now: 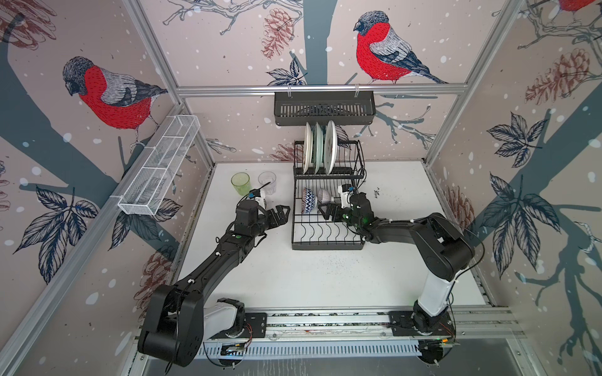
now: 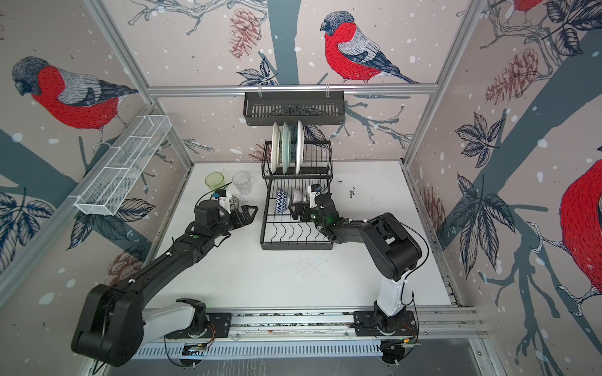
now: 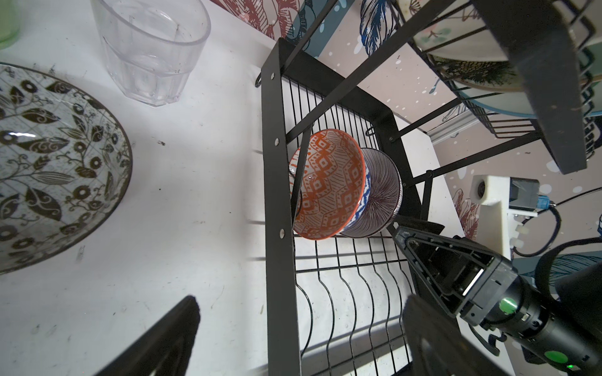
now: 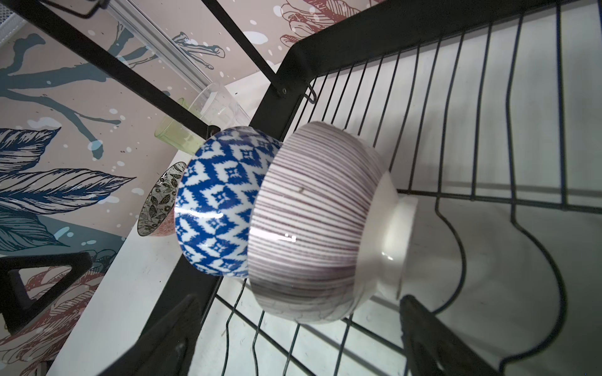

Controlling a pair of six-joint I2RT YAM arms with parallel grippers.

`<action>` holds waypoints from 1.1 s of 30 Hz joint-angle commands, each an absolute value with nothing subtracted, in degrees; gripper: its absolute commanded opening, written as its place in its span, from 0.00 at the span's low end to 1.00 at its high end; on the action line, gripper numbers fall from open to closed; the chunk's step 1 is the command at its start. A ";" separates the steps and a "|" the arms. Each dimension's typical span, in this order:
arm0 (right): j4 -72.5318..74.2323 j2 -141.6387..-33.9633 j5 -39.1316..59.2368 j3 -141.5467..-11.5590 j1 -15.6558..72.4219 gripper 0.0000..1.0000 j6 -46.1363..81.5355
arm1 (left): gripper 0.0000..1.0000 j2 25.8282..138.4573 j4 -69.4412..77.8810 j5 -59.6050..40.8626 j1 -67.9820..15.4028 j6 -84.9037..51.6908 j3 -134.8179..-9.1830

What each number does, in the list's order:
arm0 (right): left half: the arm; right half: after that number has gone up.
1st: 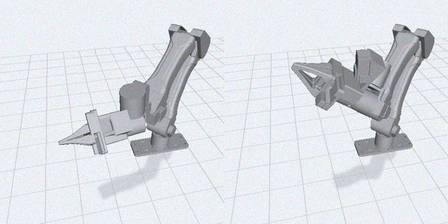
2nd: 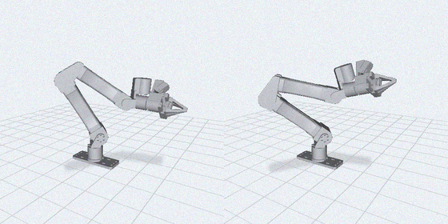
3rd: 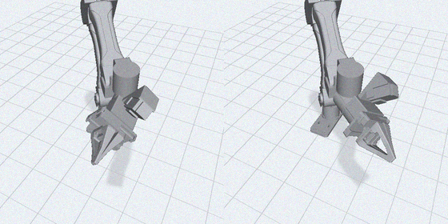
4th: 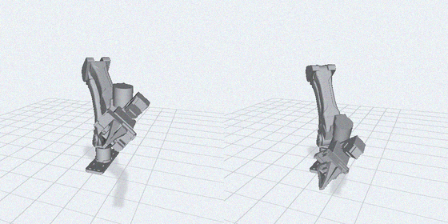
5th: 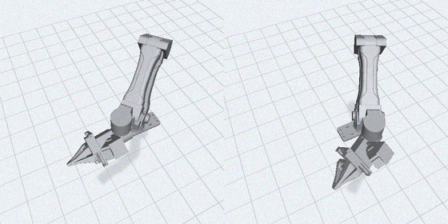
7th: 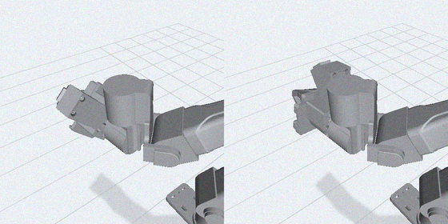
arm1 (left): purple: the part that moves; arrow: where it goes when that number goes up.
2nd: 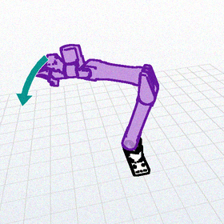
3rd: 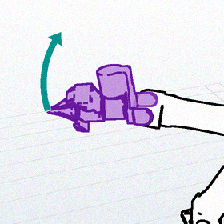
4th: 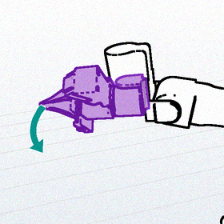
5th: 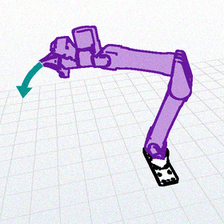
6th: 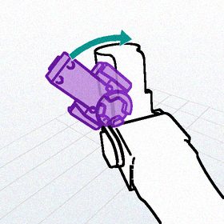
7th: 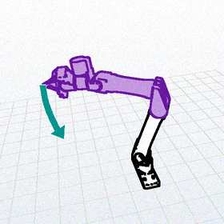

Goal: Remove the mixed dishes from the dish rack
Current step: 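Lower the right gripper onto the purple striped bowl in the rack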

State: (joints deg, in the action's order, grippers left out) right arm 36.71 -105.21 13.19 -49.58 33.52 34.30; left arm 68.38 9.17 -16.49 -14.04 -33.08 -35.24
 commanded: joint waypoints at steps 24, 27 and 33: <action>32.14 -108.97 7.95 -55.32 34.84 0.84 31.29 | 0.97 68.91 12.82 -17.76 -14.20 -33.03 -34.80; 30.84 -108.99 6.08 -55.89 35.40 0.83 30.38 | 0.97 69.13 12.91 -17.93 -14.18 -32.97 -34.72; 30.48 -108.90 4.92 -56.03 35.78 0.77 30.23 | 0.98 69.10 12.98 -17.96 -14.23 -32.96 -34.70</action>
